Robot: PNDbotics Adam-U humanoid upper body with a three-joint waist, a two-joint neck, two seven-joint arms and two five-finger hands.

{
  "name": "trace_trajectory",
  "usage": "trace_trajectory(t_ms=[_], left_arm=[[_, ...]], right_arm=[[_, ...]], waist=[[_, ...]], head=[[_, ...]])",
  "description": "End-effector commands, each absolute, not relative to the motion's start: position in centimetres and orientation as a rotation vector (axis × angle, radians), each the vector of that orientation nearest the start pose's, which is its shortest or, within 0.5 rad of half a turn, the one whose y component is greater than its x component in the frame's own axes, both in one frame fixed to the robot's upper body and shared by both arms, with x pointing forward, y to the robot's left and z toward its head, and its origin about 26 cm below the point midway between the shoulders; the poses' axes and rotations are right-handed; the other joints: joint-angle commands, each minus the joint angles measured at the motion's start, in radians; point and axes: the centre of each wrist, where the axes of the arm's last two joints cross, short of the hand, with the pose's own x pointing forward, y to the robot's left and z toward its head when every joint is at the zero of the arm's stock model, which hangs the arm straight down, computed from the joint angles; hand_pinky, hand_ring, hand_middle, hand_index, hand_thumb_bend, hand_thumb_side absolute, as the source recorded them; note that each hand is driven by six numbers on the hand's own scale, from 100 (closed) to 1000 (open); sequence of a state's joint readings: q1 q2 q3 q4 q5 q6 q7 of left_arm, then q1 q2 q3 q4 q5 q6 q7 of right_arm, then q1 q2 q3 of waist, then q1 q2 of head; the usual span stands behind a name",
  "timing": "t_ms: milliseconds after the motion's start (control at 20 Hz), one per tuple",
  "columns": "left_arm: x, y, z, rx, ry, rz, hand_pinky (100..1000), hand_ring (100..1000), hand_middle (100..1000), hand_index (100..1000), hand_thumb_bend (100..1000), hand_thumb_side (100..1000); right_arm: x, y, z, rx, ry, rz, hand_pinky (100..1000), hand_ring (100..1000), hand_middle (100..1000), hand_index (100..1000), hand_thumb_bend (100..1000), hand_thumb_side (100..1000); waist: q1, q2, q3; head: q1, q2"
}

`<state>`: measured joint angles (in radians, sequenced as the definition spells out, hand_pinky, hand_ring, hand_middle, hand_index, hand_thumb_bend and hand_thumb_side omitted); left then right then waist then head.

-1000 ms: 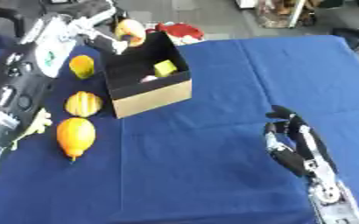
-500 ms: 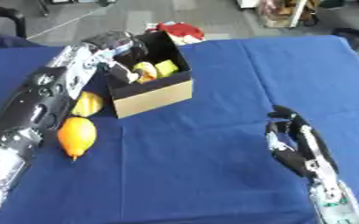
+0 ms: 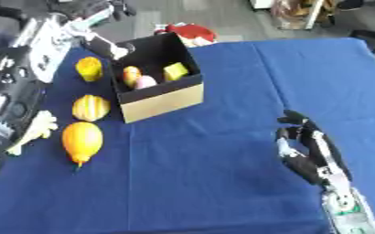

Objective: Pick up objects on the table and place them in the box.

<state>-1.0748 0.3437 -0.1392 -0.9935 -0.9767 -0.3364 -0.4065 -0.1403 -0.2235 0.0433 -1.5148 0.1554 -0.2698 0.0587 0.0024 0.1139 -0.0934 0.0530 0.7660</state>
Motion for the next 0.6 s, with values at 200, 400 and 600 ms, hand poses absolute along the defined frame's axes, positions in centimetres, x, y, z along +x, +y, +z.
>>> trace_trajectory(t_ms=[200, 400, 600], left_arm=[[45.2, 27.6, 29.9, 0.893, -1.459, -1.952, 802, 737, 758, 860, 404, 246], [44.4, 28.4, 30.4, 0.871, -1.412, -1.971, 802, 737, 758, 860, 404, 246], [44.4, 31.7, 28.3, 0.843, -1.221, -1.929, 795, 738, 764, 871, 392, 300]], right_arm=[[31.5, -28.3, 2.9, -0.204, -1.900, 0.473, 750, 670, 737, 883, 100, 293], [31.5, -28.3, 2.9, -0.204, -1.900, 0.475, 750, 670, 737, 883, 100, 293], [31.5, -29.2, 3.2, -0.246, -1.900, 0.457, 749, 669, 737, 883, 100, 291]], waist=[[0.012, -0.016, 0.008], [0.014, -0.016, 0.008], [0.024, -0.004, 0.042]], head=[[-0.011, 0.004], [-0.011, 0.004], [-0.051, 0.004]])
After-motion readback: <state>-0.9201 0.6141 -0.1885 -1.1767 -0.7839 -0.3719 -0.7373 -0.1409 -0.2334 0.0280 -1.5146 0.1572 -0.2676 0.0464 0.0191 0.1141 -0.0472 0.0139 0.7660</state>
